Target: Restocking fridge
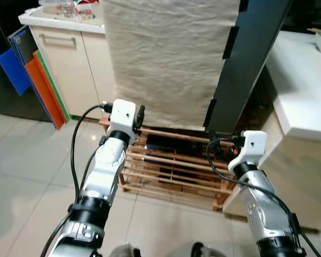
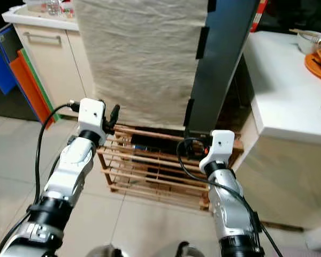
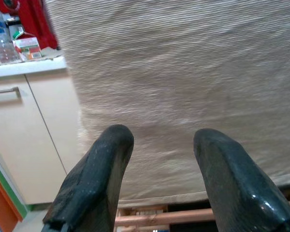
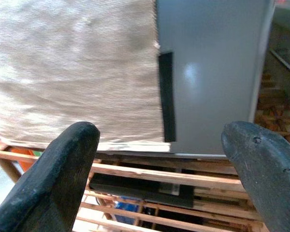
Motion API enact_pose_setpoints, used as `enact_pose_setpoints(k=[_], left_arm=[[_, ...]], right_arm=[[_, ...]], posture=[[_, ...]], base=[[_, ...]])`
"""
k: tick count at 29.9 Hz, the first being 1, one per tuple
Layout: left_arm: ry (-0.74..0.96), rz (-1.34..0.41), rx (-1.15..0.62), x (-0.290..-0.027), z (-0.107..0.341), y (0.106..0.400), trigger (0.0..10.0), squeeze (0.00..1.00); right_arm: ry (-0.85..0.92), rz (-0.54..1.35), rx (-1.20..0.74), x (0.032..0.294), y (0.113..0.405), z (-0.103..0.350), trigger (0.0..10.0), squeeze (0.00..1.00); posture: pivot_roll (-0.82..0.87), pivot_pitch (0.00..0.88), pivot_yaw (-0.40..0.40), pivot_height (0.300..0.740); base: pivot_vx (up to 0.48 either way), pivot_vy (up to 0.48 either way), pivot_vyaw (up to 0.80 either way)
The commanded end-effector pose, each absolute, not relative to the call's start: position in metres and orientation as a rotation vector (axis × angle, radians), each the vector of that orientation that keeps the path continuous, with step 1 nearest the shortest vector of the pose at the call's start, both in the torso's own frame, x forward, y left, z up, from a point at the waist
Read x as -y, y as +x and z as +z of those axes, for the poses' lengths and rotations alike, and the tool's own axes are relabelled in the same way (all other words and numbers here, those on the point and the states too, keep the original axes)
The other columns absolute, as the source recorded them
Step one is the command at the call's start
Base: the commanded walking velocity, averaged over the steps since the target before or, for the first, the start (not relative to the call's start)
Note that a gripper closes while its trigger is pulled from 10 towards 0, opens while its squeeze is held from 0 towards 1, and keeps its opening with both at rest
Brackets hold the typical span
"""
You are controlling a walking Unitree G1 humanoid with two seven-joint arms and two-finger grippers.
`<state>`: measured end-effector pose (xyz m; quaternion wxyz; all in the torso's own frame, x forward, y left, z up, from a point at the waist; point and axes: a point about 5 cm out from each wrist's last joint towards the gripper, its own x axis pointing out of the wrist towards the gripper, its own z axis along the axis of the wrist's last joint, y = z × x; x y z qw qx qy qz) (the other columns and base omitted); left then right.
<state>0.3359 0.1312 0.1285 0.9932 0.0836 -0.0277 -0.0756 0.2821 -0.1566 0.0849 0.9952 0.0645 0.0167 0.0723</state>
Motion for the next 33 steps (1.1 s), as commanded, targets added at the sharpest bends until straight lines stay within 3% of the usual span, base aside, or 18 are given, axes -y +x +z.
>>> enact_pose_setpoints(k=[1, 8, 13, 28, 29, 32, 33], left_arm=[[0.146, -0.151, 0.034, -0.131, 0.127, 0.338, 10.0, 0.00], [0.169, -0.153, 0.015, -0.132, 0.126, 0.340, 10.0, 0.00], [0.188, -0.164, 0.023, -0.130, 0.126, 0.342, 10.0, 0.00], [0.097, -0.130, -0.025, -0.158, 0.100, 0.312, 10.0, 0.02], [0.097, -0.155, -0.037, -0.155, 0.093, 0.305, 10.0, 0.63], [0.070, -0.140, -0.022, -0.156, 0.092, 0.300, 10.0, 0.63], [0.047, -0.111, 0.008, -0.159, 0.096, 0.298, 10.0, 1.00]], right_arm=[[0.109, 0.125, -0.009, 0.162, 0.284, 0.091, 10.0, 0.00], [0.096, 0.107, -0.024, 0.164, 0.285, 0.089, 10.0, 0.00], [0.067, 0.093, -0.039, 0.165, 0.286, 0.086, 10.0, 0.00], [0.061, -0.061, -0.011, 0.189, 0.271, 0.073, 10.0, 0.00], [0.089, -0.093, -0.020, 0.191, 0.267, 0.069, 10.0, 0.00], [0.137, -0.119, -0.029, 0.193, 0.263, 0.065, 10.0, 0.00], [0.185, -0.157, -0.032, 0.197, 0.257, 0.061, 10.0, 0.00]], posture=[[0.04, 0.022, 0.007, 0.740], [0.04, 0.027, 0.010, 0.740], [0.03, 0.031, 0.009, 0.740], [0.05, 0.036, 0.012, 0.740], [0.05, 0.034, 0.013, 0.740], [0.05, 0.034, 0.012, 0.740], [0.05, 0.032, 0.011, 0.740]], base=[[0.000, 0.476, 0.00], [0.000, 0.476, -0.57], [0.000, 0.478, 0.00], [0.000, 0.000, 0.00], [0.000, 0.000, 0.00], [0.000, 0.000, 0.00], [0.000, 0.000, 0.00]])
